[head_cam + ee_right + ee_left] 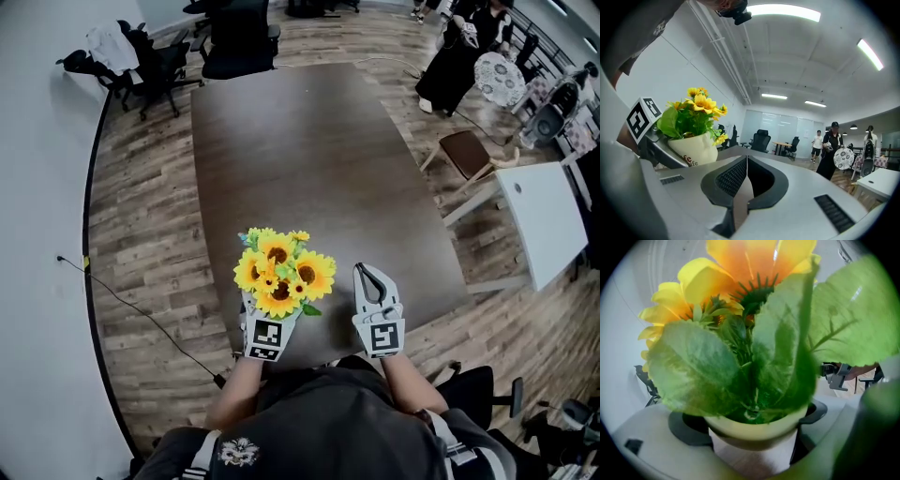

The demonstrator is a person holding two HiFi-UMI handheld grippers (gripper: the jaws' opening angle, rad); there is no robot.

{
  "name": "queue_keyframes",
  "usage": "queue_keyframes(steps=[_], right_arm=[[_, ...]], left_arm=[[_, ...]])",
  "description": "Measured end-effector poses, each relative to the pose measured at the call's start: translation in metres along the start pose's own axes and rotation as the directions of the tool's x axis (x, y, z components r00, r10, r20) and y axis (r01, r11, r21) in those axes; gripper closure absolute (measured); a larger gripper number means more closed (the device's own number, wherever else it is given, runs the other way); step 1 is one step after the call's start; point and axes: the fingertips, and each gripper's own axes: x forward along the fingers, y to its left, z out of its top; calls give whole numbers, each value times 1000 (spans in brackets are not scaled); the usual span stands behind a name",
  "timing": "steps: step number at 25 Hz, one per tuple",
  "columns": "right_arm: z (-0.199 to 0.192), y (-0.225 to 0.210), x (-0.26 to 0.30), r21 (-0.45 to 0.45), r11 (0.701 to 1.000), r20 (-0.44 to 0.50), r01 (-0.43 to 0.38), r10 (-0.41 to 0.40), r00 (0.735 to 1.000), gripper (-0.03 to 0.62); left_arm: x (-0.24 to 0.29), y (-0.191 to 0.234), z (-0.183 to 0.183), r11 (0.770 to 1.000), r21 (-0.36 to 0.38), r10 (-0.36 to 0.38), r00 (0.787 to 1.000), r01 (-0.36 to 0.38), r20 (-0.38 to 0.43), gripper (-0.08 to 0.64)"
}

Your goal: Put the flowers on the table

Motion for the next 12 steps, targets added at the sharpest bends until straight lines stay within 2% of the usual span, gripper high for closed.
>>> queue_keyframes(steps=[4, 12], right_arm=[[-8, -1, 7, 3, 999, 2, -36, 36, 999, 566], [-24, -8, 23, 36, 992, 29, -122, 121, 992, 566]], left_arm=[[6, -4, -20, 999, -21, 37, 998, -38, -43, 18], [26, -21, -25, 995, -9, 94, 992, -95, -81, 18]])
